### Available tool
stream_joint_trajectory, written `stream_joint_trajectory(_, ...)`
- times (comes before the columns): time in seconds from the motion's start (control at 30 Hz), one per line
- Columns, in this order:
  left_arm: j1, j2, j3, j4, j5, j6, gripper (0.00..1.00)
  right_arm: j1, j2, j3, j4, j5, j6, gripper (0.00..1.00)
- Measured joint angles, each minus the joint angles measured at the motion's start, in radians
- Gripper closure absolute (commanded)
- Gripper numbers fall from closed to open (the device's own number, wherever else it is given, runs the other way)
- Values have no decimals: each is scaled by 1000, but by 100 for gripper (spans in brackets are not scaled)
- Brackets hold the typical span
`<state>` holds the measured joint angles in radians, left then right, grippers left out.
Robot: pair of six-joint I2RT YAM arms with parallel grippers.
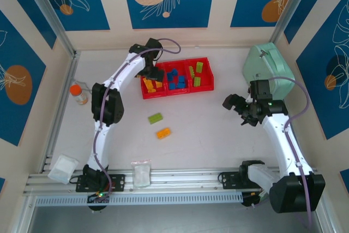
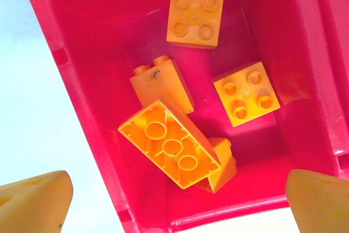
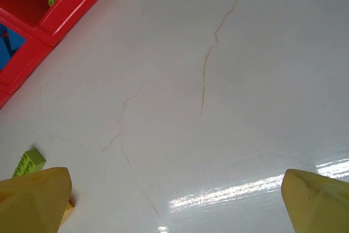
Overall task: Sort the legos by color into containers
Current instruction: Place the lego in the container, then pick up the lego from the middle-left of the table.
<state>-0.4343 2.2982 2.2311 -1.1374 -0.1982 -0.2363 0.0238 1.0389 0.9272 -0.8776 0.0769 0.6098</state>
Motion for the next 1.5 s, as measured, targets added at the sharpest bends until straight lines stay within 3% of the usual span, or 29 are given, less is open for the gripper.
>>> stream_joint_trajectory(0.27,0,-243,-276,101,40,10,0,0,35,1,13,-44,0,1)
stream_joint_trajectory(0.5,-4,-505,-596,200,163,34,1,14,88,3,55,-86,0,1)
stream_joint_trajectory(0.73,-72,-649,-854,230,246,69,1,82,174,42,93,-124,0,1)
stream_joint_trajectory(1.03,-293,-632,-888,230,294,142,1,177,304,115,106,-111,4,1)
stream_joint_trajectory(1.5,-401,-465,-888,220,314,202,13,148,281,133,66,-58,5,1)
